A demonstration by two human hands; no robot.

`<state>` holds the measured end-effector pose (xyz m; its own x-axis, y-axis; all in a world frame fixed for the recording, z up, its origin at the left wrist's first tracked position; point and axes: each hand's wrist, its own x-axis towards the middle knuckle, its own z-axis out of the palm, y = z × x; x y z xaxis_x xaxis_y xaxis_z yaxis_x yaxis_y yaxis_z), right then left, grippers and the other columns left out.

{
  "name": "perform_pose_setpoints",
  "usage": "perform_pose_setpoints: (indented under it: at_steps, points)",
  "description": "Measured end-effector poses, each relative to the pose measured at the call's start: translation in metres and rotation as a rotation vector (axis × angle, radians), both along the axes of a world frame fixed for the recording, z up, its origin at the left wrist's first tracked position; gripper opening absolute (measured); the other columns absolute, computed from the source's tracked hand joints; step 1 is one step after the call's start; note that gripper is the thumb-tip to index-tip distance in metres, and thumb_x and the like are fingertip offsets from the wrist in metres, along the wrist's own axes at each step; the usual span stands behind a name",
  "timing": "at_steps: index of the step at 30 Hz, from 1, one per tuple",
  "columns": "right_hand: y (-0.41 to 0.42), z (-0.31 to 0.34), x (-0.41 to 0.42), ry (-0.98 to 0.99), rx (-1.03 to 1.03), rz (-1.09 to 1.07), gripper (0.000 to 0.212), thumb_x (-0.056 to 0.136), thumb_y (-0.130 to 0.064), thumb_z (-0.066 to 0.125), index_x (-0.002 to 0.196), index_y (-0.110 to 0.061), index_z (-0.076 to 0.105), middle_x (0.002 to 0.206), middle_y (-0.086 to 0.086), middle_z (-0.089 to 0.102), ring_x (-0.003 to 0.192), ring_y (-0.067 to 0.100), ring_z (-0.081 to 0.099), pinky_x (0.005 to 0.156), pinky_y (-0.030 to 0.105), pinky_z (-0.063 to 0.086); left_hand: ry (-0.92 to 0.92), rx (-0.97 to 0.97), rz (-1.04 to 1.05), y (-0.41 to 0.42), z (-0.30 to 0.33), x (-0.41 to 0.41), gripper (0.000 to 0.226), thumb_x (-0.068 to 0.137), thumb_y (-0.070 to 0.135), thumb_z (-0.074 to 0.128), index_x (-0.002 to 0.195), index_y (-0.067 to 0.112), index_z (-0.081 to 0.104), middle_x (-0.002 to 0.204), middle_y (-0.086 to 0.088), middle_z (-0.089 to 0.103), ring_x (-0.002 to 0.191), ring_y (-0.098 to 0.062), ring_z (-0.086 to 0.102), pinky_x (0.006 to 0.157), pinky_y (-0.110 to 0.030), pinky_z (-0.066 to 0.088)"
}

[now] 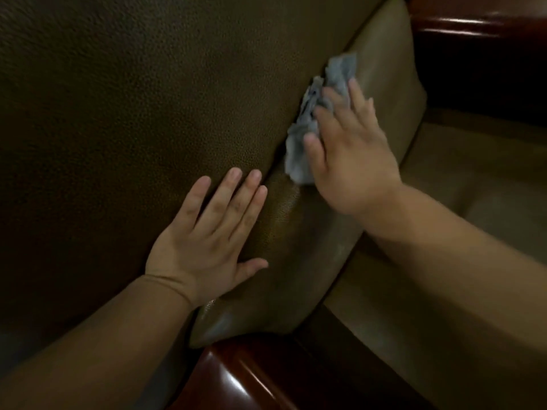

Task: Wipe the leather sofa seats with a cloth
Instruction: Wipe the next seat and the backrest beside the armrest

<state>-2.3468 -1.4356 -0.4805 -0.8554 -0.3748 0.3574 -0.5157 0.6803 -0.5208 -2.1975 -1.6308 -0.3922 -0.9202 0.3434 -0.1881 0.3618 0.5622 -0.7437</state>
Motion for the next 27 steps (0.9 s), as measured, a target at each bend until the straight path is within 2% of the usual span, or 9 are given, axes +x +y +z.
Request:
perform_pose_setpoints:
  at_steps: [3, 7, 9, 11, 14, 17, 19, 24, 27]
  points:
    - [-0.009, 0.008, 0.006, -0.053, -0.029, -0.037, 0.056, 0.109, -0.037, 0.034, 0.143, 0.002, 0.053, 0.156, 0.024, 0.043, 0.155, 0.043, 0.021, 0.127, 0.059, 0.017, 0.007, 0.002, -0.031, -0.002, -0.001, 0.000, 0.092, 0.102, 0.070, 0.025, 0.164, 0.002, 0.026, 0.173, -0.022, 0.014, 0.159, -0.042, 0.013, 0.129, -0.058, 0.000]
    - [-0.006, 0.003, 0.082, -0.022, 0.026, 0.270, 0.050, 0.108, -0.037, 0.041, 0.143, -0.005, 0.058, 0.155, 0.020, 0.047, 0.156, 0.042, 0.020, 0.123, 0.061, 0.022, -0.010, 0.009, -0.009, -0.001, -0.002, -0.001, 0.089, 0.101, 0.068, 0.033, 0.161, 0.001, 0.033, 0.173, -0.022, 0.015, 0.159, -0.043, 0.013, 0.130, -0.058, -0.003]
    - [0.005, 0.002, 0.062, 0.046, 0.106, 0.389, 0.050, 0.107, -0.042, 0.043, 0.143, -0.012, 0.058, 0.155, 0.013, 0.048, 0.156, 0.038, 0.021, 0.125, 0.059, 0.023, -0.013, 0.004, -0.002, -0.002, -0.004, 0.001, 0.089, 0.102, 0.067, 0.030, 0.162, 0.002, 0.031, 0.173, -0.023, 0.014, 0.159, -0.043, 0.012, 0.130, -0.058, -0.004]
    - [0.012, 0.000, 0.019, 0.137, 0.183, 0.352, 0.052, 0.106, -0.045, 0.041, 0.141, -0.012, 0.060, 0.152, 0.013, 0.052, 0.154, 0.039, 0.027, 0.127, 0.056, 0.020, -0.004, 0.014, -0.010, -0.003, -0.005, 0.001, 0.089, 0.101, 0.066, 0.027, 0.164, 0.002, 0.028, 0.173, -0.023, 0.014, 0.159, -0.042, 0.012, 0.130, -0.058, -0.004]
    - [0.011, 0.002, -0.016, 0.094, 0.128, 0.180, 0.053, 0.107, -0.047, 0.038, 0.139, -0.010, 0.061, 0.150, 0.014, 0.052, 0.155, 0.038, 0.026, 0.127, 0.057, 0.018, 0.004, 0.003, -0.015, -0.005, -0.006, 0.000, 0.090, 0.101, 0.066, 0.025, 0.164, 0.002, 0.025, 0.173, -0.022, 0.014, 0.159, -0.042, 0.013, 0.130, -0.057, -0.002]
    - [-0.014, 0.009, 0.018, -0.068, 0.011, 0.030, 0.056, 0.108, -0.045, 0.033, 0.141, -0.006, 0.057, 0.156, 0.016, 0.045, 0.158, 0.038, 0.015, 0.126, 0.057, 0.018, -0.003, 0.031, -0.016, -0.005, -0.008, 0.000, 0.087, 0.102, 0.064, 0.026, 0.163, 0.002, 0.029, 0.173, -0.022, 0.015, 0.159, -0.042, 0.013, 0.130, -0.057, -0.002]
    - [-0.020, 0.012, 0.042, -0.126, -0.054, 0.071, 0.055, 0.107, -0.042, 0.034, 0.140, -0.005, 0.057, 0.155, 0.017, 0.044, 0.158, 0.038, 0.014, 0.126, 0.058, 0.016, -0.010, 0.053, -0.018, -0.005, -0.007, 0.000, 0.086, 0.103, 0.063, 0.026, 0.162, 0.001, 0.031, 0.173, -0.022, 0.015, 0.159, -0.042, 0.012, 0.130, -0.057, -0.003]
    - [0.010, -0.011, 0.037, 0.120, 0.060, 0.441, 0.050, 0.108, -0.043, 0.040, 0.136, -0.009, 0.064, 0.148, 0.018, 0.053, 0.153, 0.042, 0.027, 0.125, 0.060, 0.019, 0.003, 0.042, -0.020, -0.004, -0.007, -0.001, 0.088, 0.103, 0.064, 0.023, 0.164, 0.000, 0.024, 0.173, -0.023, 0.014, 0.159, -0.042, 0.012, 0.130, -0.056, -0.003]
    - [0.023, -0.014, -0.019, 0.271, 0.168, 0.449, 0.053, 0.108, -0.047, 0.039, 0.136, -0.008, 0.063, 0.145, 0.019, 0.056, 0.148, 0.044, 0.036, 0.126, 0.055, 0.020, 0.021, 0.017, -0.035, -0.005, -0.008, -0.001, 0.087, 0.104, 0.064, 0.021, 0.164, 0.001, 0.025, 0.172, -0.023, 0.016, 0.158, -0.042, 0.013, 0.130, -0.057, -0.002]
